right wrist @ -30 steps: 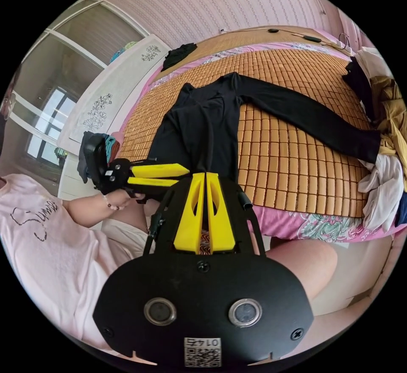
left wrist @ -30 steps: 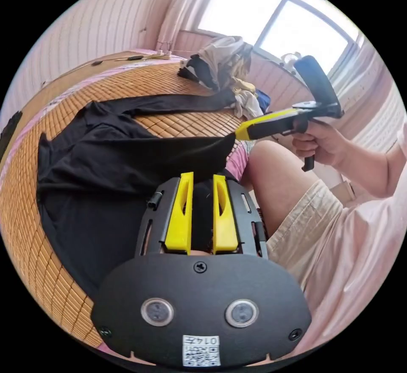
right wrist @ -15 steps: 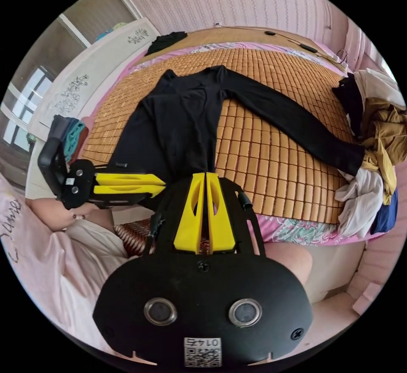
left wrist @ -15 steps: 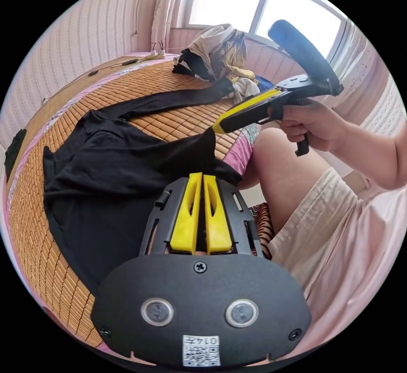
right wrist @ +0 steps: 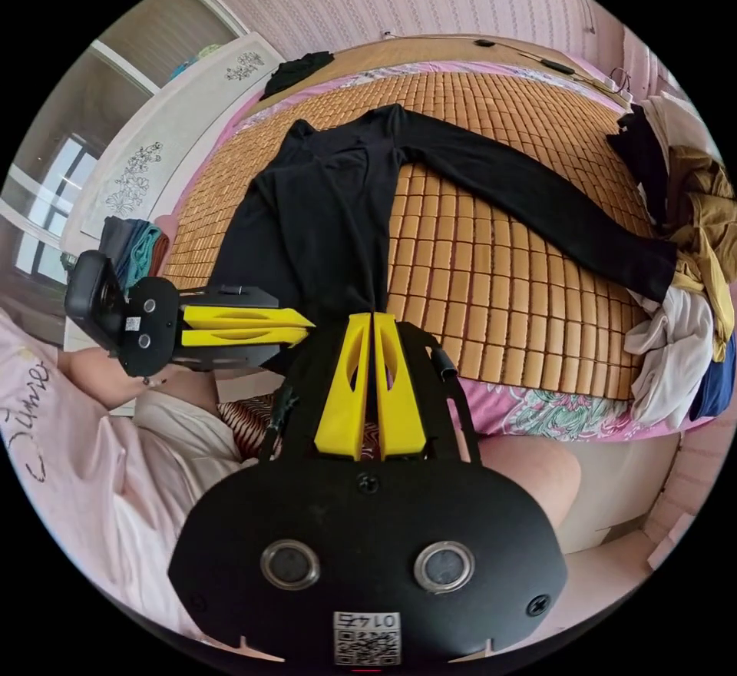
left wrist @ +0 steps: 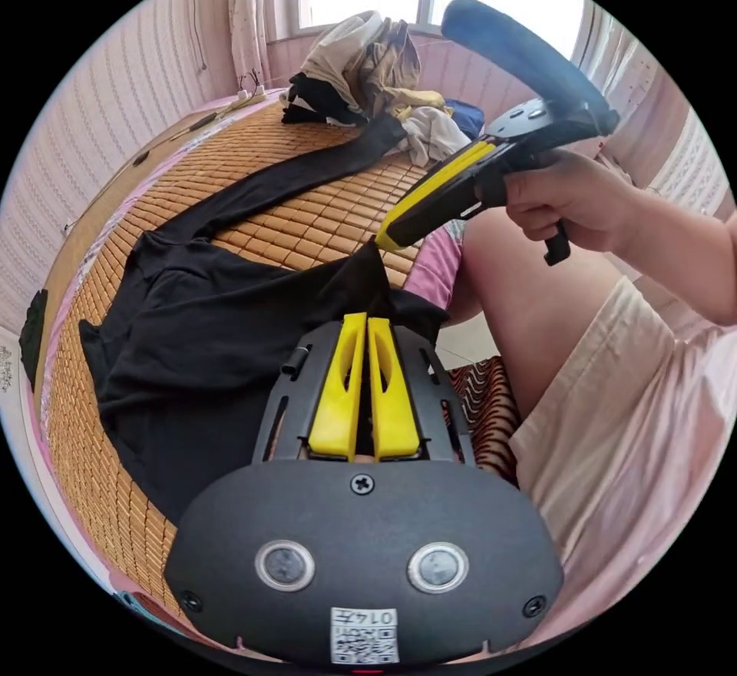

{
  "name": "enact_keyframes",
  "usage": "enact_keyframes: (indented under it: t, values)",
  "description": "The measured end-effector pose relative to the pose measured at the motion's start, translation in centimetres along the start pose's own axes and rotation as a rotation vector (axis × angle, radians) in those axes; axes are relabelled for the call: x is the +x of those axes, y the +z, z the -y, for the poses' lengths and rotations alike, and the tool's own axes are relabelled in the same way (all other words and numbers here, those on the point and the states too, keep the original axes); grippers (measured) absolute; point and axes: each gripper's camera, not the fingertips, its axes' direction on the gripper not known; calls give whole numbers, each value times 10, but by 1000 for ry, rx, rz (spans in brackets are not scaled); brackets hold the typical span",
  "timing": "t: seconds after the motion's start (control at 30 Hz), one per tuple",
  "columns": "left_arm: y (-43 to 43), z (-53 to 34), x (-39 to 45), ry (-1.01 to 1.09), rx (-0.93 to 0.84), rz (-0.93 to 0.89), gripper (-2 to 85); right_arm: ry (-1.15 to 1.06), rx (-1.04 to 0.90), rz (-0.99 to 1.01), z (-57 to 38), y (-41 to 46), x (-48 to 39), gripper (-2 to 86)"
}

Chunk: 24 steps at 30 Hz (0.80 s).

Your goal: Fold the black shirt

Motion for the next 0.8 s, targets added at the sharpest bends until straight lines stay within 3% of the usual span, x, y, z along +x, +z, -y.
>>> enact_keyframes:
  t: [0.13,0.4,0.5,0.63,0.8]
  values:
    - [-31,-18,-9,7,2,-93,-10,-66,-60,12,10,7,-12,0]
    - [10,-22,-23,-158,-110,-194,-8,-60,-344,-50,47,67,-11,2]
    - [-14,-30,-48,-248,-33,-201,-7,-145,-343,-56,70,51,-15,11]
    - [-63,-56,-108,-401,59,6,-6,-316,-223,-68,137,34,-32,49]
    - [-92,-85,-187,-526,63,231,0,-488,-60,55,261,53,-82,82]
